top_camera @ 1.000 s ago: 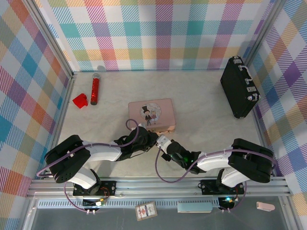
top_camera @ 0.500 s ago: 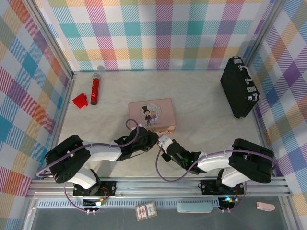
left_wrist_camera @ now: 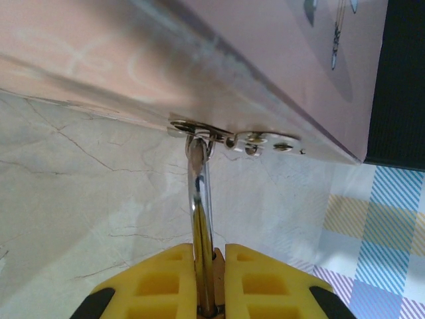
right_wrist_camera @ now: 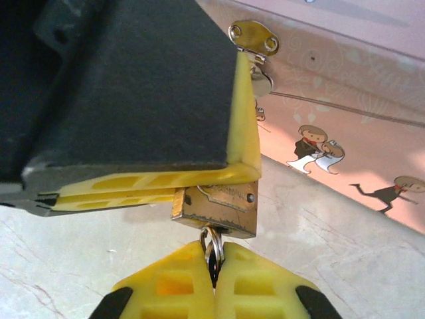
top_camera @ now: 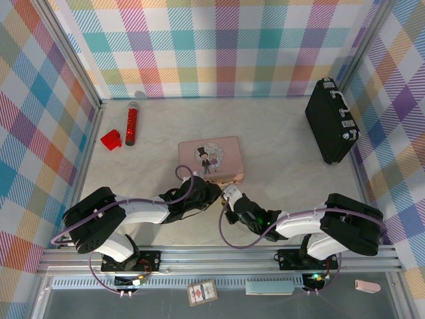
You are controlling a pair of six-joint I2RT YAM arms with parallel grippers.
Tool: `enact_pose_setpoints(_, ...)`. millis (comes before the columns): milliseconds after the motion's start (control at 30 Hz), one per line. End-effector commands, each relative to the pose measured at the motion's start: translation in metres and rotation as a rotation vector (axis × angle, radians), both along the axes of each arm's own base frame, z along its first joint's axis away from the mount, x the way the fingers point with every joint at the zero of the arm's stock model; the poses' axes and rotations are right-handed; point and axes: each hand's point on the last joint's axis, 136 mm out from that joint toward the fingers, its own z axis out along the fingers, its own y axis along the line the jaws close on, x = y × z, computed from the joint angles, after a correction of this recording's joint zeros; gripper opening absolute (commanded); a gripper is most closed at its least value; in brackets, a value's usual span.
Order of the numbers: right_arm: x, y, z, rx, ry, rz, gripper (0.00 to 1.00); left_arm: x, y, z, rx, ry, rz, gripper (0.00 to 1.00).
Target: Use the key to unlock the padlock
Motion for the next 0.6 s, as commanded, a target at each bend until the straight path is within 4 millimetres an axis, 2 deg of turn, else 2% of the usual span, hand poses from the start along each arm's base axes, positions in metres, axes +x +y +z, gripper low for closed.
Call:
enact_pose_setpoints(0,0.009,0.003,0.023,0.186,0.057,-0.049,0.0,-0.003,-0.028,0.036,-0.107,-0.07,-0.077,0.0)
enact_pose_setpoints(133,0.011,0.001,0.025,0.334,0.208,-0.055,0.0,-0.003,-0.028,0.034,-0.102,-0.069,-0.074,0.0)
enact_pose_setpoints(333,0.006,0.006,0.029,0.42,0.3,-0.036,0.0,-0.002,-0.028,0.034,-0.106,-0.073,-0.072,0.0)
enact_pose_setpoints(567,0.008,-0.003,0.017,0.387,0.313,-0.08,0.0,0.001,-0.017,0.029,-0.083,-0.064,-0.052,0.17)
